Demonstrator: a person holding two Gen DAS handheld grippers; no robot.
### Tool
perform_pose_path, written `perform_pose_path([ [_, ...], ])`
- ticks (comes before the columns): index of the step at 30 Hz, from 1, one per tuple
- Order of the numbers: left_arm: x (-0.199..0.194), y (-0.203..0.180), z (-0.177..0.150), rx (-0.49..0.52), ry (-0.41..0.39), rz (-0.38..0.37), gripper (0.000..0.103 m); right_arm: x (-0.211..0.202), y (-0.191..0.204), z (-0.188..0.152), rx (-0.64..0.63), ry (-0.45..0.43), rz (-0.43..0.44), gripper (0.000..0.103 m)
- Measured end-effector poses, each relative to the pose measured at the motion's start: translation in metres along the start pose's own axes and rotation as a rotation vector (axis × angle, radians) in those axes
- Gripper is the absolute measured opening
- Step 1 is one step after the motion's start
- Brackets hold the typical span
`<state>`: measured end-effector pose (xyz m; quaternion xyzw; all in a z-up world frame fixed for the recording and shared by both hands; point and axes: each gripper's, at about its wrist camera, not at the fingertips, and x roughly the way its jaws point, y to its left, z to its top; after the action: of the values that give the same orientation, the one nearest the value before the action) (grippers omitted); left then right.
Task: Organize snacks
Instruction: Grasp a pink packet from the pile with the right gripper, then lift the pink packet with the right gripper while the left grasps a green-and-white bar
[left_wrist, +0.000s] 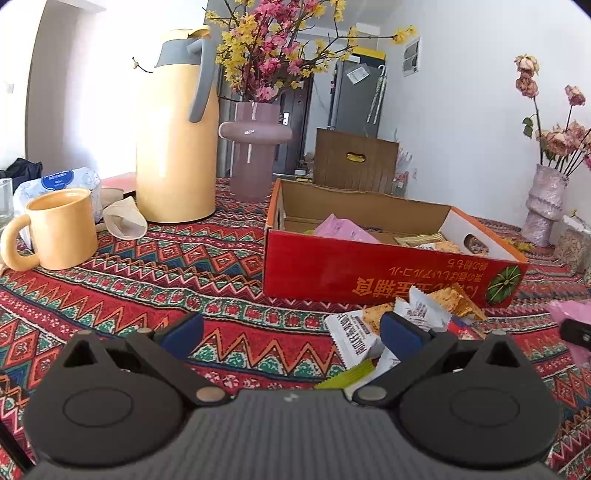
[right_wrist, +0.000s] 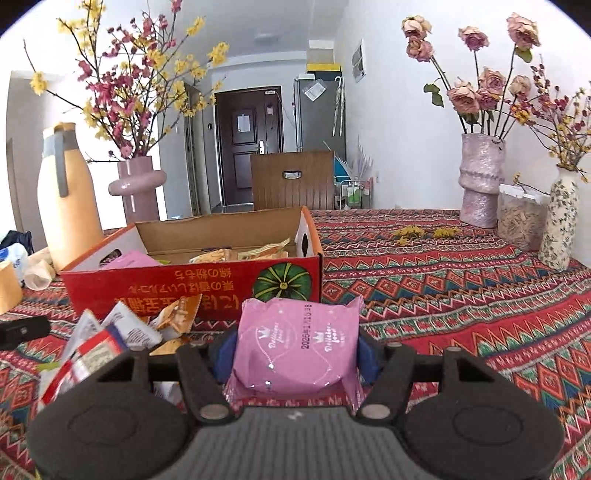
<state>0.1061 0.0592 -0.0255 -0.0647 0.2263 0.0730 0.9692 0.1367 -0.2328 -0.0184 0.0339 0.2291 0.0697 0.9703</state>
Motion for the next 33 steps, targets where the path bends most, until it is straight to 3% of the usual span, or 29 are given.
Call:
perform_pose_path([
  [5,-0.006,-0.001,-0.001,0.009,0.030,0.025,0.103,-0.011,-0.002,-0.006,0.016,-0.001,0.018,0.063],
  [21,-0.055,-0.064,-0.031,0.164,0.146,-0.106,0.103,-0.047,-0.016,-0.024,0.063,-0.039,0.080,0.063],
  [33,-0.049,-0.085,-0.041,0.199,0.226,-0.042,0.099,-0.073,-0.030,-0.036,0.078,-0.063,0.106,0.063],
])
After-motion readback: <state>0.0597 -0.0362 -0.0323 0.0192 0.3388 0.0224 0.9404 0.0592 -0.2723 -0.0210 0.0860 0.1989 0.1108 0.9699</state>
